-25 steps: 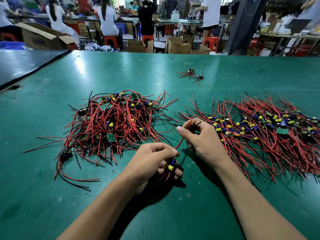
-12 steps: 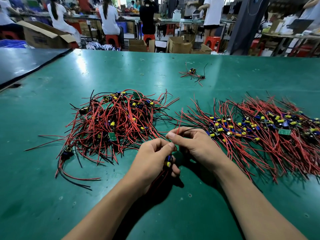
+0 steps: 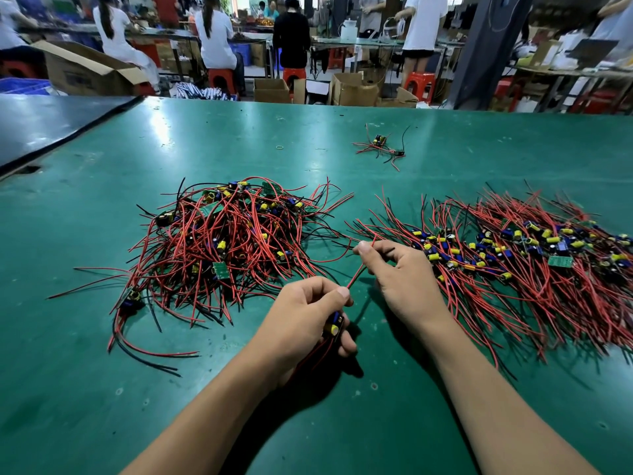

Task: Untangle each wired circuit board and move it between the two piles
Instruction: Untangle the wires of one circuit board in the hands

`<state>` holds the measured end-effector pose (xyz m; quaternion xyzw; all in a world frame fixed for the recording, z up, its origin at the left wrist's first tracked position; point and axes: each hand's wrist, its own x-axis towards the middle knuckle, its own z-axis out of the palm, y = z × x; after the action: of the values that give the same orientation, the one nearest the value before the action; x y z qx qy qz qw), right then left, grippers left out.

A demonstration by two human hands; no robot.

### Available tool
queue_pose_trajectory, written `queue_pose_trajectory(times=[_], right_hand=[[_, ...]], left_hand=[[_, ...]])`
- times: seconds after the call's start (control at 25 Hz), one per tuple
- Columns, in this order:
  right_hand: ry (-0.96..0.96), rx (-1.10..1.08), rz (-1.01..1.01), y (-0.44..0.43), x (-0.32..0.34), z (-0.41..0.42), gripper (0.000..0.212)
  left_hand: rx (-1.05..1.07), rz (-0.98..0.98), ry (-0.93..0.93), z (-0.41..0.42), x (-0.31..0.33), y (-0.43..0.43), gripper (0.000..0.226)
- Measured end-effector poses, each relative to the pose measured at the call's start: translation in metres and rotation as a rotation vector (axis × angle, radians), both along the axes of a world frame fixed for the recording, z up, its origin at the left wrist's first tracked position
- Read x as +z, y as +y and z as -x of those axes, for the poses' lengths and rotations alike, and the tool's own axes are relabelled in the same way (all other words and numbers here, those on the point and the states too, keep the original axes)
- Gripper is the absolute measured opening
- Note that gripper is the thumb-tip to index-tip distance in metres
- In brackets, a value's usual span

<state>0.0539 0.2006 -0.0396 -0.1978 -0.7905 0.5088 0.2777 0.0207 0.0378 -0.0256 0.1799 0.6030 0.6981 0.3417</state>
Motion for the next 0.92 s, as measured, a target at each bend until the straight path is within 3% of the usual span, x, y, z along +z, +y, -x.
queue_pose_trajectory(times=[0.16,0.28,0.52,0.6,0.76,0.92], right_hand=[[-0.003,0.182,0.567,-0.002,0.005,0.001,0.024],[0.004,0.264,0.772,-0.002,0.011,0.000,0.021],[-0.070,0.428,0.830,-0.017,0.010,-0.006,0.019],[-0.086,0.468,0.832,-0.021,0.011,-0.009,0.028],[-0.183,0.478,0.668,-0.027,0.012,-0.008,0.049],[-0.210,0.448,0.515,-0.021,0.014,-0.008,0.035]], left_hand=[[-0.042,0.015,-0.051,0.003,0.000,-0.002,0.014],[-0.055,0.038,-0.047,0.004,0.000,-0.001,0.015],[0.048,-0.018,0.002,0.003,-0.002,0.005,0.015],[0.073,-0.022,0.013,0.004,-0.002,0.005,0.014],[0.079,-0.011,0.042,0.004,-0.005,0.005,0.012],[0.039,-0.004,0.035,0.003,-0.006,0.003,0.015]])
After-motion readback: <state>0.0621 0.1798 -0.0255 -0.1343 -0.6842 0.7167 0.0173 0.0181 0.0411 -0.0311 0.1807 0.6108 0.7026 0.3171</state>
